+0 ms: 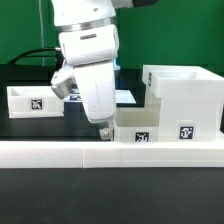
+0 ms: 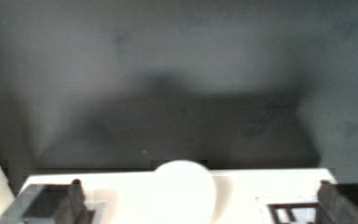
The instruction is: Assemble drawer
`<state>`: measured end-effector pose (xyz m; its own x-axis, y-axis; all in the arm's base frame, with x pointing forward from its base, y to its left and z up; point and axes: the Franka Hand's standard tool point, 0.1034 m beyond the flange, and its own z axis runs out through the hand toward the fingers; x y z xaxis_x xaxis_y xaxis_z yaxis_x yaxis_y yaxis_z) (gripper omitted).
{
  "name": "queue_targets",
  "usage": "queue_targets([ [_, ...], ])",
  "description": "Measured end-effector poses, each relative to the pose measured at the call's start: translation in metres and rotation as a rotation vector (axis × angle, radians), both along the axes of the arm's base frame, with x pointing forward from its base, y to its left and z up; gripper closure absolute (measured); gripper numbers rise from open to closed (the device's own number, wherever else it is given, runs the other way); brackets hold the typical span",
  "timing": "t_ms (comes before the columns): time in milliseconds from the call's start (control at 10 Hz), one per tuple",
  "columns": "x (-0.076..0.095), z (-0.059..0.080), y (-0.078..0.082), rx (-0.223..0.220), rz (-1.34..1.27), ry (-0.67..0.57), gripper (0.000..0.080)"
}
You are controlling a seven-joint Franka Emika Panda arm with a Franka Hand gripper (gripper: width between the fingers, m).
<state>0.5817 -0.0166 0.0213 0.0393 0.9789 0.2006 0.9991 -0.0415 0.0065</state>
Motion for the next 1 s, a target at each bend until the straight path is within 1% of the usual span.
queue_targets([
  [200, 0.0005, 0.0004, 0.0023, -0.012, -0.007, 0.004, 0.0151],
  [400, 0.0001, 0.0020, 0.0036, -0.028, -0.071, 0.024, 0.0151],
  [700, -0.0005, 0.0005, 0.0028, -0.030, -0.065, 0.024, 0.0151],
  [800, 0.0021, 0.0010, 0.0046, -0.037, -0.032, -0.002, 0.0151],
  [1000, 0.0045, 0.0013, 0.0040, -0.045, -0.005, -0.010, 0.0151],
])
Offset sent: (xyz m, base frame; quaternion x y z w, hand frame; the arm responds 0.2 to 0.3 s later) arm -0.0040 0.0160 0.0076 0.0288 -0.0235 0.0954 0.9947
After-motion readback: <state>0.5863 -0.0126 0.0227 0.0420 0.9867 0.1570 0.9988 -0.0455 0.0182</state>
